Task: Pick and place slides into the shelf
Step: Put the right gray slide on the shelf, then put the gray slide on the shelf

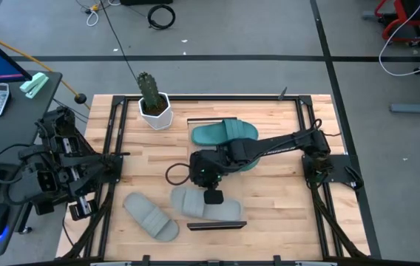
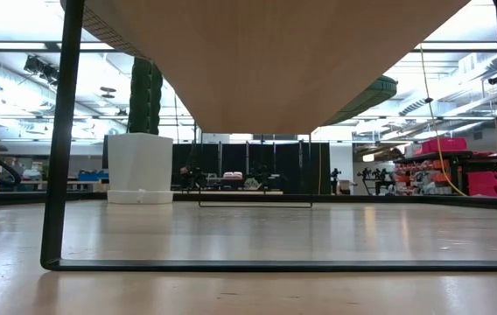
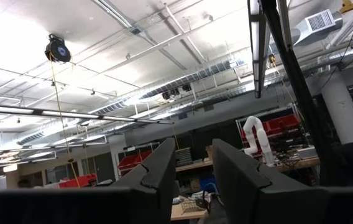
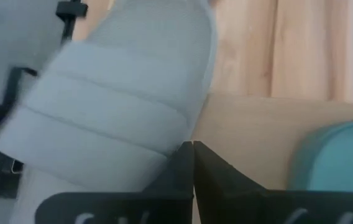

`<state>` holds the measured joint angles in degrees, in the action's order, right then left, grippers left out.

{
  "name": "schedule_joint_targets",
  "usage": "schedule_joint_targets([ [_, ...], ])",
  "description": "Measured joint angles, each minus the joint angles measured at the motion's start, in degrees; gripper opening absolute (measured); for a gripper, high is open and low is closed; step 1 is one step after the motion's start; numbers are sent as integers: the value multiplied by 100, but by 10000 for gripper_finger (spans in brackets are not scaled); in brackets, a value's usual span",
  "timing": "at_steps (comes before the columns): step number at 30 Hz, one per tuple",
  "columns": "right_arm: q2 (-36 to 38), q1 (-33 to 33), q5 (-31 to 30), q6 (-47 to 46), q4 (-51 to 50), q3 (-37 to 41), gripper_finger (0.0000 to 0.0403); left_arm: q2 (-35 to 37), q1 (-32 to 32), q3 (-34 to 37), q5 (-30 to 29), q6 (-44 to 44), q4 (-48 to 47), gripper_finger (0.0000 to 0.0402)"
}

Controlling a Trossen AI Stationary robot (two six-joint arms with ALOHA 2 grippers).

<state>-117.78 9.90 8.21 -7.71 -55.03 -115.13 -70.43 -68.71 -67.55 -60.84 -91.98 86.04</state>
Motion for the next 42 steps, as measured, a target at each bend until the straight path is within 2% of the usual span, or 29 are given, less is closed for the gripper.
schedule_joint_targets([
  [15,-13,67,504,-21,591,250,3,0,0,0,0,139,-124,111],
  [21,-13,71,462,2,557,250,5,-2,0,0,0,213,-178,115],
  [25,-13,31,282,-1,467,221,23,-2,0,0,-129,289,-211,118],
  [34,-9,-135,217,22,432,-346,66,-2,0,0,-170,323,-210,119],
  [42,2,-276,8,33,-687,-1034,74,-2,0,0,-375,421,-210,115],
])
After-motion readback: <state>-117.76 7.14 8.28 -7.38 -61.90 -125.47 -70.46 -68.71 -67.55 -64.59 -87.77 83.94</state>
